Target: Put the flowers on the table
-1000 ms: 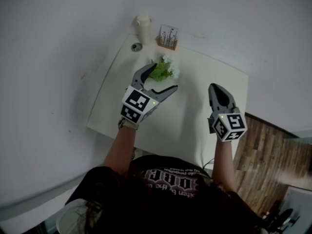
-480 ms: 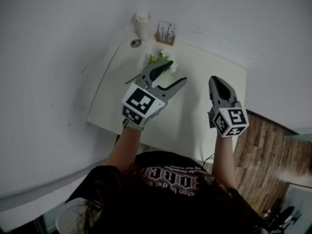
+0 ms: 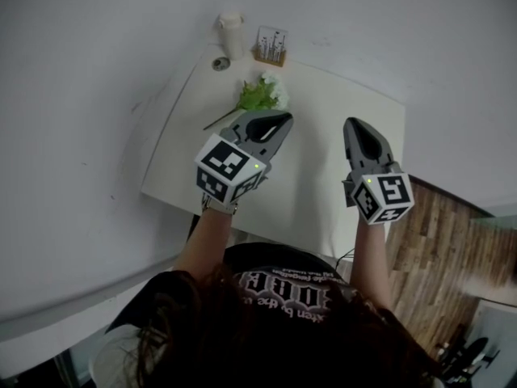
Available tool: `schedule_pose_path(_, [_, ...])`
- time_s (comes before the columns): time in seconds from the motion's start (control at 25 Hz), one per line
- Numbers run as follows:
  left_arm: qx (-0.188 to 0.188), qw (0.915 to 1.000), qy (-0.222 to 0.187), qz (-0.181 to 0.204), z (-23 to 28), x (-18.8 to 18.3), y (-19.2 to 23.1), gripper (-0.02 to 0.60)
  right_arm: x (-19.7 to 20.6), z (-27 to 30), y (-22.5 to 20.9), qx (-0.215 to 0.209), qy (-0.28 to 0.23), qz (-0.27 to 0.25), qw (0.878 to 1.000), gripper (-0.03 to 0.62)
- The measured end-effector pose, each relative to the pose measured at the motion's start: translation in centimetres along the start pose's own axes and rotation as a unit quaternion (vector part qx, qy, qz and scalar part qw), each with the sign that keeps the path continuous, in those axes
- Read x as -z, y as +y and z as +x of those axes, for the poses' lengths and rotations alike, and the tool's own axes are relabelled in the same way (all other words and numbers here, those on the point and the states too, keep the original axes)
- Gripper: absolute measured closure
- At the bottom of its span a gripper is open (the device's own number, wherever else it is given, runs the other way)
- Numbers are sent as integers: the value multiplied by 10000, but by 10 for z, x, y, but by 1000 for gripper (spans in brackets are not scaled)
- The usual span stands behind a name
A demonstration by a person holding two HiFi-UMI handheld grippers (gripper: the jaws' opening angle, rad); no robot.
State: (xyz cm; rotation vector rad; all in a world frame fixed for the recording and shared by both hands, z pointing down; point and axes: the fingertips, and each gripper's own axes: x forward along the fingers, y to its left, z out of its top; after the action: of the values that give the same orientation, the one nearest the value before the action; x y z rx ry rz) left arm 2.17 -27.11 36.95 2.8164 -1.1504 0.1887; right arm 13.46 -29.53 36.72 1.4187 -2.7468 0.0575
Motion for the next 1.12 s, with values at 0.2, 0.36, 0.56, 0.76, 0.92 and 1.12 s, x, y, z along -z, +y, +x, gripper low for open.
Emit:
schedule_pose_path(0.2, [-213,9996,162,-62,3,6,3,578,1,-2,2,-47,6,33,10000,563])
schedule_pose_path(0.36, [-235,9995,226,17,10,6,-3,578,2,-2,4,-130,-33,123,9998,563])
schedule_pose_path(0.56, [-387,9989,263,15,9,7,4,578,1,-2,4,-111,-4,63,9999,563])
schedule_pose_path(0.76, [-478,9985,258,-66,6,11,9,578,0,-3,6,-130,6,14,9999,564])
schedule_pose_path(0.92, [-434,9987,263,-69,9,10,6,578,0,-2,5,-153,-10,-12,9999,565])
schedule_pose_path(1.12, [-463,9986,255,-40,10,10,8,578,-1,-2,6,-199,-2,-81,9998,565])
